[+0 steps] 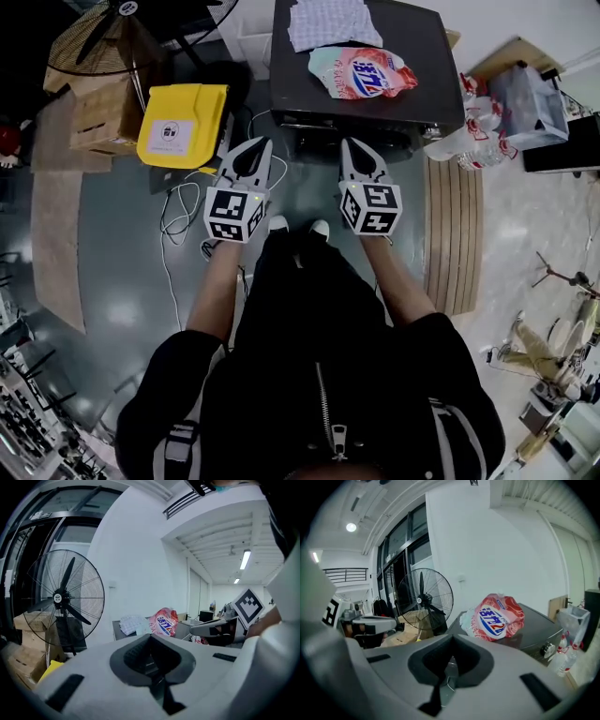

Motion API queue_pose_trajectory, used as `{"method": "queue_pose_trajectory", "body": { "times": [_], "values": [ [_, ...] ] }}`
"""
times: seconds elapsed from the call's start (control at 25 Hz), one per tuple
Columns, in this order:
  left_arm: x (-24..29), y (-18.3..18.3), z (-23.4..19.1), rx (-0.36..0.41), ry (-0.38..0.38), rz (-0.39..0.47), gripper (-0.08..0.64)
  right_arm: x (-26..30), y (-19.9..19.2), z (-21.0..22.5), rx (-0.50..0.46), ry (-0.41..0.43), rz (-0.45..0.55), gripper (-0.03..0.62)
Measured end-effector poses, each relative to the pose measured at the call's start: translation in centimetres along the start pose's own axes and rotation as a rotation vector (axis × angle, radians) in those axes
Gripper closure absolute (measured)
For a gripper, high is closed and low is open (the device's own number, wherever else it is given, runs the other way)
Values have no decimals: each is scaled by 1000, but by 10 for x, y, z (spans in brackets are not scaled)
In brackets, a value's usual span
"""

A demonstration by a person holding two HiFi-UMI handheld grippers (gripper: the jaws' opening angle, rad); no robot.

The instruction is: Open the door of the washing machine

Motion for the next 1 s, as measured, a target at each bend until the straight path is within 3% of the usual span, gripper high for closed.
{"method": "queue_pose_trajectory", "body": {
  "times": [0.32, 0.76, 1.0],
  "values": [
    [39, -19, -36, -9, -96, -20, 560, 43, -16, 1, 54, -71, -49, 588],
    [70, -92, -68, -53, -149, -102, 560, 121, -110, 12, 178, -158, -223, 563],
    [69, -110, -97, -74, -121, -113, 560, 157, -173, 33, 339, -345, -308, 430]
  ]
}}
Point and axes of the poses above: the fingertips, and each gripper's own axes: x forward along the fingers, z to its right, y out of its top, the point moved 7 cm from there along -x, backward along the fingers, and after that the axes turned 12 degrees about x, right-handed, at the moved point
